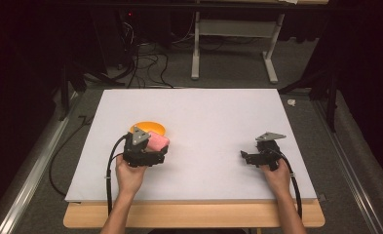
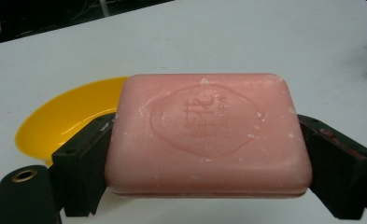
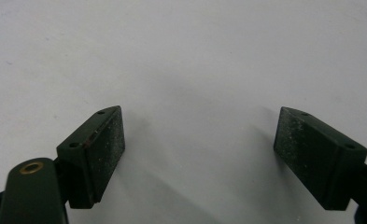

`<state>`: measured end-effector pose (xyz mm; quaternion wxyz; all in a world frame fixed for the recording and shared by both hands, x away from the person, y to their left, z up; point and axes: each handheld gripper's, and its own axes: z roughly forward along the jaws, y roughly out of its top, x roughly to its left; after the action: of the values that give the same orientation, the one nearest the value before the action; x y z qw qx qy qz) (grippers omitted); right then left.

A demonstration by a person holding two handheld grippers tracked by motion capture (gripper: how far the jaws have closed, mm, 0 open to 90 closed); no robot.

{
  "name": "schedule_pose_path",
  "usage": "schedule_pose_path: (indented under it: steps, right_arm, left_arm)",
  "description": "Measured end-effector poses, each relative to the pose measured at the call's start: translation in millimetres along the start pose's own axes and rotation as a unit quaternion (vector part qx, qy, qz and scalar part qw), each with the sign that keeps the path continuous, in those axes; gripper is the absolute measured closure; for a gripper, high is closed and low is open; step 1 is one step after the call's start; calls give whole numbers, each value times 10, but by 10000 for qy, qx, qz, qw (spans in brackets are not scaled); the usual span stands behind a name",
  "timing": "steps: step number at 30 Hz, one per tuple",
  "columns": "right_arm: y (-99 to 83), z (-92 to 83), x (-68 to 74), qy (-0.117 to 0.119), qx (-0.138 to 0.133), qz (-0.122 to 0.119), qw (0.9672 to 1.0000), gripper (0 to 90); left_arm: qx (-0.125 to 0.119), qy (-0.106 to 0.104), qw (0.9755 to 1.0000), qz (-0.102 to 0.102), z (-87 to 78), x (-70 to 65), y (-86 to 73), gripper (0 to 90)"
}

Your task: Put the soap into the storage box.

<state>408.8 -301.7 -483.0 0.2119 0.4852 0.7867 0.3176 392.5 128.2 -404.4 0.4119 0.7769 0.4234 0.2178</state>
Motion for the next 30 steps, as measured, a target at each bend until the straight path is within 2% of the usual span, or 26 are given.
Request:
schedule_pose_path:
  steps: [6,16,30]
  right_arm:
    - [0,1,1,-7,-6,1,10000,171]
    - [0,1,0,-7,-9,-11,10000,171]
    - [0,1,0,-10,-9,-13,10000,171]
  left_arm:
    - [39,229,9997,-92,27,105,66,137]
    - [200,456,9984,-263,157,255,143,137]
    - [319,480,9972,-477,370,405,255,137]
